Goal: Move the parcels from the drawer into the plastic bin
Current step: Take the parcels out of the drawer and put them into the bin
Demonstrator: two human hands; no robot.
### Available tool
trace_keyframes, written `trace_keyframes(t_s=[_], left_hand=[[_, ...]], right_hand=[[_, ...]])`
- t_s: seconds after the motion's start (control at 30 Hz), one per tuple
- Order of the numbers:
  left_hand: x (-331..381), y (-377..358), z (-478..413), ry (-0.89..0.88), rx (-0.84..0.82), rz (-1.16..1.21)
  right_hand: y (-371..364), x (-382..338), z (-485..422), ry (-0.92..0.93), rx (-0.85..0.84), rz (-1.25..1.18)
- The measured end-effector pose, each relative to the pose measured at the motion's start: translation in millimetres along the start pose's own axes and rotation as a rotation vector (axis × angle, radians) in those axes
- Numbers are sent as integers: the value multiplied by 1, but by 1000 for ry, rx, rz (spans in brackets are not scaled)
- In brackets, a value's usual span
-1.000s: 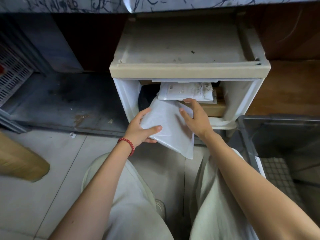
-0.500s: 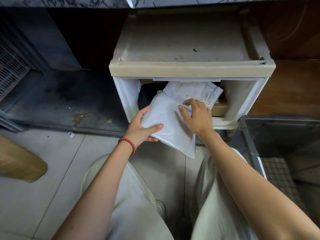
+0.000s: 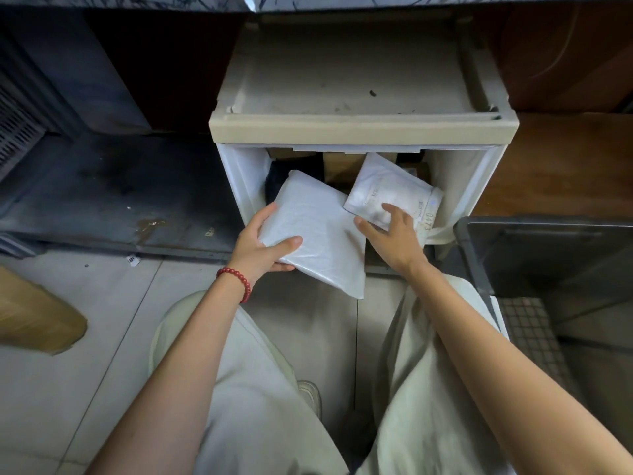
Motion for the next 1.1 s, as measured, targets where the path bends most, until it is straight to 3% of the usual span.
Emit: trace_keyframes(t_s=[0.1,0.2,0.43,0.6,0.73,0.93,1.1], left_hand=[[-2,7,17,-17,14,13],[-6,10,39,-45,19,7],[-13,17,81,-180,109,-199],[-5,32,88,-243,133,-380],[1,39,88,-326,283,-382],[-3,45,72,-304,431,-531],[-10,37,63,-247,419,-405]], right_hand=[[-22,2,28,-80,-155,-207],[-33,5,52,-114,-166,-402],[-44,7,75,-77,-254,-243],[-41,-3,76,-77,-266,-399],[-46,-8,81,-128,-395,-689],[-47,-4,79,-143,-395,-620],[-44,-1,78,-57,-351,-433]])
Point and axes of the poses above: each hand's wrist, its own z-axis away from the middle knuckle, its own y-axis out of the back of the hand, x = y × z, the point moved 7 cm from there along -z, towards the middle knuckle, and after that the axes turned 4 degrees about z, right-handed, at the moved point
